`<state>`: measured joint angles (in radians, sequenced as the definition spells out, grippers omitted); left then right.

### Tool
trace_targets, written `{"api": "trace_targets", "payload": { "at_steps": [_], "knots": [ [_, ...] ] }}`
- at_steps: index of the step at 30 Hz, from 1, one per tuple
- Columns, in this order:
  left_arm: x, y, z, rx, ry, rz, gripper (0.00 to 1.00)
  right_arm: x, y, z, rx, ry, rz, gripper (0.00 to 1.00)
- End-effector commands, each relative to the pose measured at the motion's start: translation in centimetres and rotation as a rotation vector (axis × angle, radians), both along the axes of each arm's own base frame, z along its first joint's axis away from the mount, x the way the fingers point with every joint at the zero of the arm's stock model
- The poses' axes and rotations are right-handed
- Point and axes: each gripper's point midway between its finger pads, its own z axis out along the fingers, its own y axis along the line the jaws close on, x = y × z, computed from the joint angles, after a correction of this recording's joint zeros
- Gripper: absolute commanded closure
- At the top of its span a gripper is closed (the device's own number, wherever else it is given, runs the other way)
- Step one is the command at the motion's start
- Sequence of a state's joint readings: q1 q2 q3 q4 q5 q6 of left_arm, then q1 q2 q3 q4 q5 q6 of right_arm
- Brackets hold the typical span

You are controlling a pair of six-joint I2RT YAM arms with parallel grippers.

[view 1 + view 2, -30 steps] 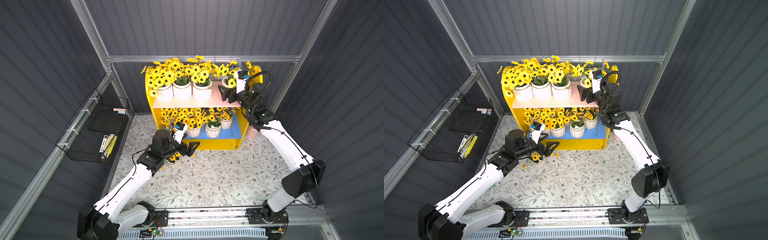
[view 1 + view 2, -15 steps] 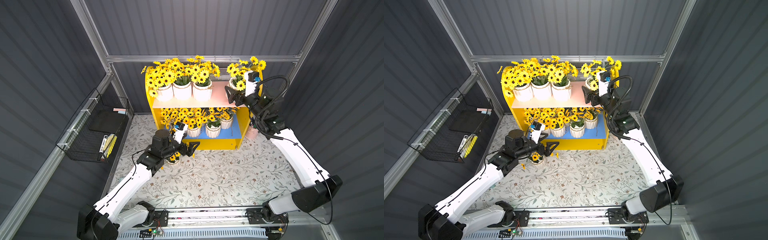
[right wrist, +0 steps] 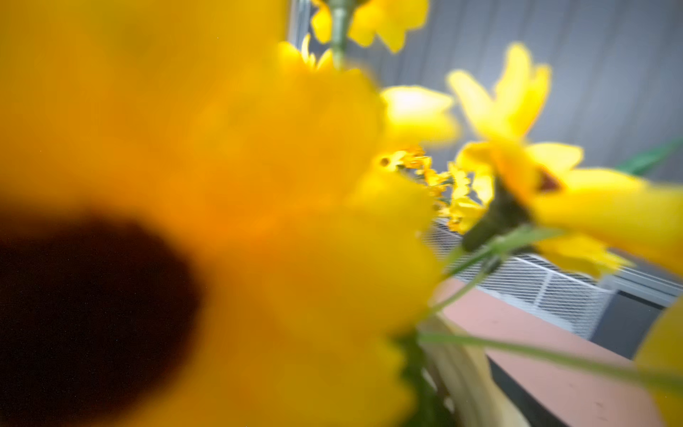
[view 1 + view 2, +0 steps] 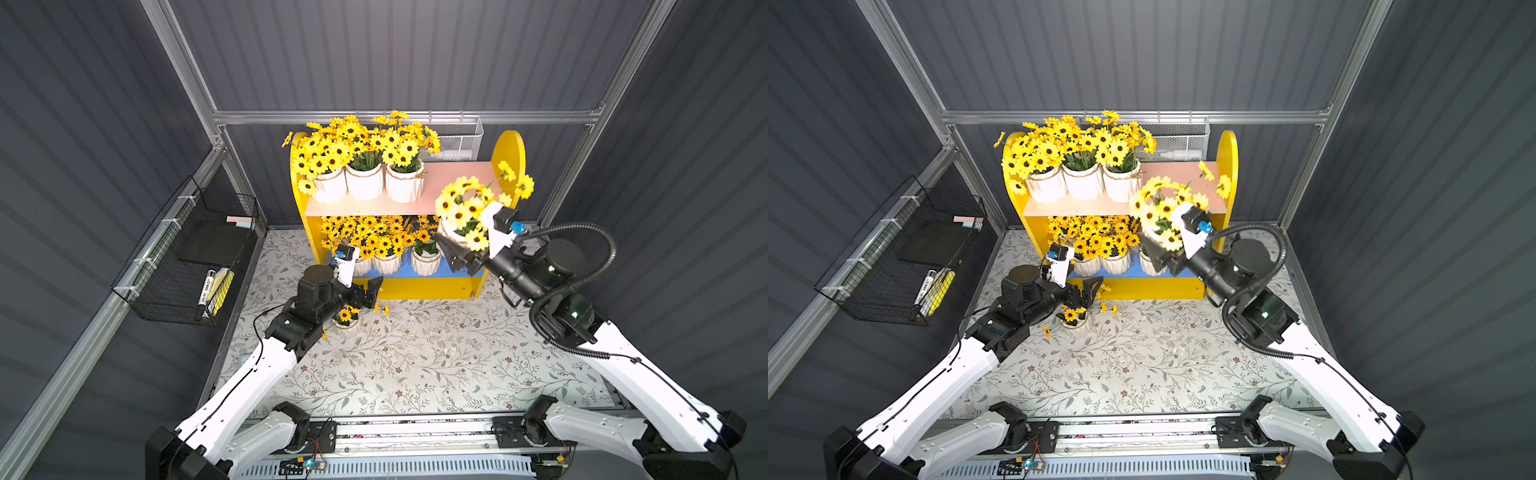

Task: Take the sunflower pots off the shelves
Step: Pick up the sunflower pot from the shelf, then place the sunflower pot at the center of the board.

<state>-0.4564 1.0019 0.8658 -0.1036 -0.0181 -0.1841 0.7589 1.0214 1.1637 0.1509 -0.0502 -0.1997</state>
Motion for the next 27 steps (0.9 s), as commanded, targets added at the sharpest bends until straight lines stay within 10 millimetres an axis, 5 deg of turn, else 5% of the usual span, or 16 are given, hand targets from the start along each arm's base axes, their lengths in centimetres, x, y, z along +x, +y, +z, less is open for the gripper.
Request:
{"api": "trace_targets", "payload": {
  "at_steps": [1, 7, 16, 27],
  "knots": [
    [0.4, 5.6, -1.2, 0.118, 0.002, 0.298, 0.01, -1.2, 0.4, -1.7, 0.01, -0.062, -0.029, 1.0],
    [0.5, 8.1, -1.6, 0.197, 0.002, 0.423, 0.01, -3.2, 4.2, -11.1, -0.034, 0.017, 0.066, 1.0],
    [0.8, 9.9, -1.2, 0.271, -0.012, 0.465, 0.0, -0.6, 8.7, -22.2, -0.096, 0.207, 0.091, 1.0],
    [1.3, 10.1, -1.5, 0.245, -0.02, 0.446, 0.01, 2.2, 13.5, -28.9, -0.016, 0.107, 0.115, 1.0]
  ]
}}
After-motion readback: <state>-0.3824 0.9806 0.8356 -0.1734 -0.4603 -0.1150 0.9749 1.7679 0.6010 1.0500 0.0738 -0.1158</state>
